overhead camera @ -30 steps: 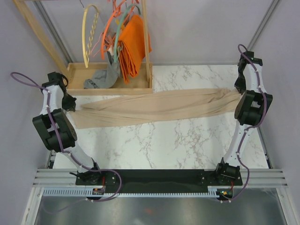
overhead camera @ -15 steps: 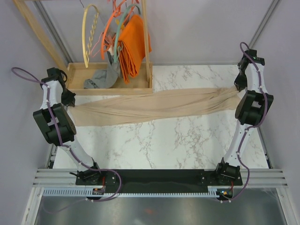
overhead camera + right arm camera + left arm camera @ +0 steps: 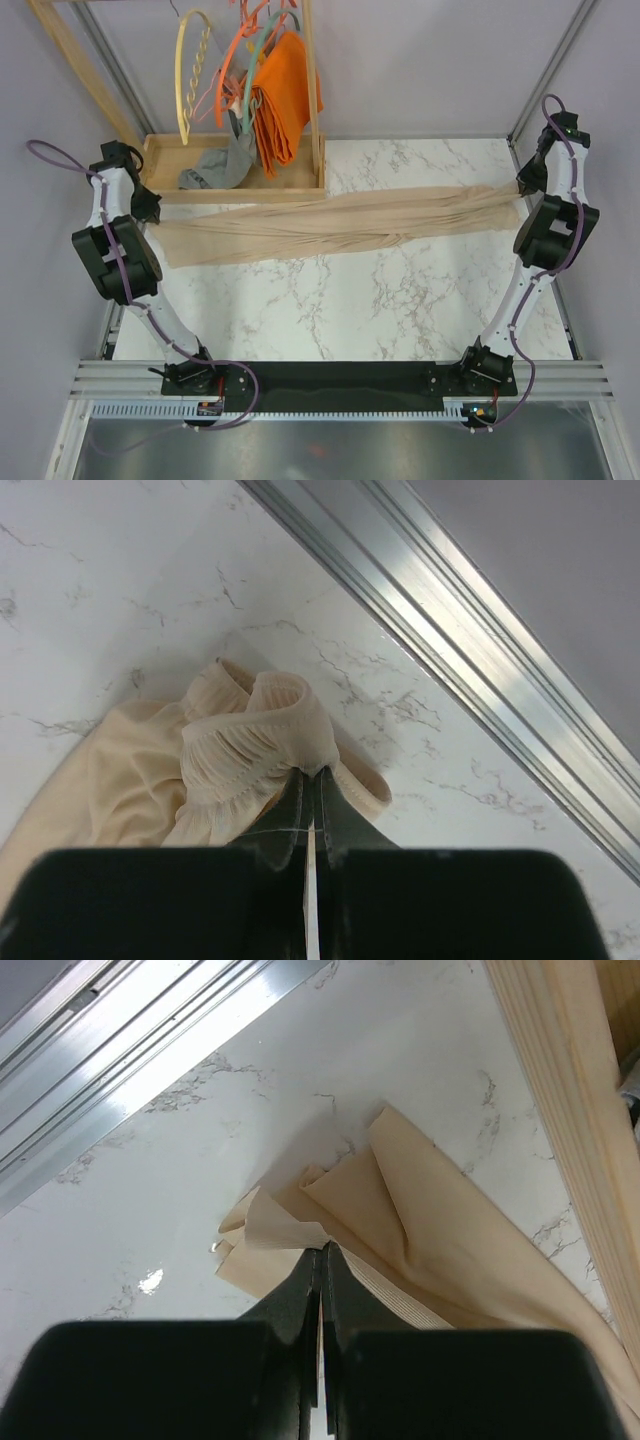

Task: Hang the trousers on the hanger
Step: Fold the trousers at the center of the board.

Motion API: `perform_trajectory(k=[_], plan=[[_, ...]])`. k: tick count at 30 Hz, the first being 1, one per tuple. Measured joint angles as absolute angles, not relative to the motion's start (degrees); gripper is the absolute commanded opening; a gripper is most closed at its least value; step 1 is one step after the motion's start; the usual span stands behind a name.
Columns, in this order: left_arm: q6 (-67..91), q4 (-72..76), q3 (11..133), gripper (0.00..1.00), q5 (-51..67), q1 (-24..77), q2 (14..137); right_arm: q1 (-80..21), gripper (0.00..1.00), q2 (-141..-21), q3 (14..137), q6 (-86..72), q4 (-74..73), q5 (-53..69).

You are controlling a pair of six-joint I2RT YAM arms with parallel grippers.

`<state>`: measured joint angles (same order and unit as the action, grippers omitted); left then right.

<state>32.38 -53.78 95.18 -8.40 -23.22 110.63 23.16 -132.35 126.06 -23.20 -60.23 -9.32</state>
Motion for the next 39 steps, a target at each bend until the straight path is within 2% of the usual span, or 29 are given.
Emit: perform_trajectory(k=[8,15,21,29,31,36,39], plan=[[32.1,-53.4,99.4,0.02,-5.4,-22.6,118.0,22.9,0.00,-137.1,126.2,-25.0,-57.3,-3.6],[32.0,-53.9,101.8,0.02,-5.3,-21.6,118.8,22.9,0.00,-137.9,126.1,-24.1,-56.8,-3.2],[32.4,-54.4,103.9,0.02,-2.6,-21.4,115.0,22.9,0.00,-137.9,125.1,-23.1,-56.4,-3.9],[34.3,-53.8,112.5,0.02,4.7,-21.3,109.6,22.9,0.00,-137.9,125.0,-22.6,-56.2,-3.9],[34.5,-52.3,109.8,0.02,6.0,-21.1,107.8,22.9,0.00,-137.9,125.0,-22.4,-56.1,-3.9],[34.8,-45.7,91.7,0.02,6.7,-21.3,100.6,22.9,0.00,-137.9,124.5,-22.2,-56.1,-3.9],[34.5,-45.9,88.6,0.02,6.7,-23.4,102.7,22.9,0.00,-137.9,124.2,-22.2,-56.1,-3.9]])
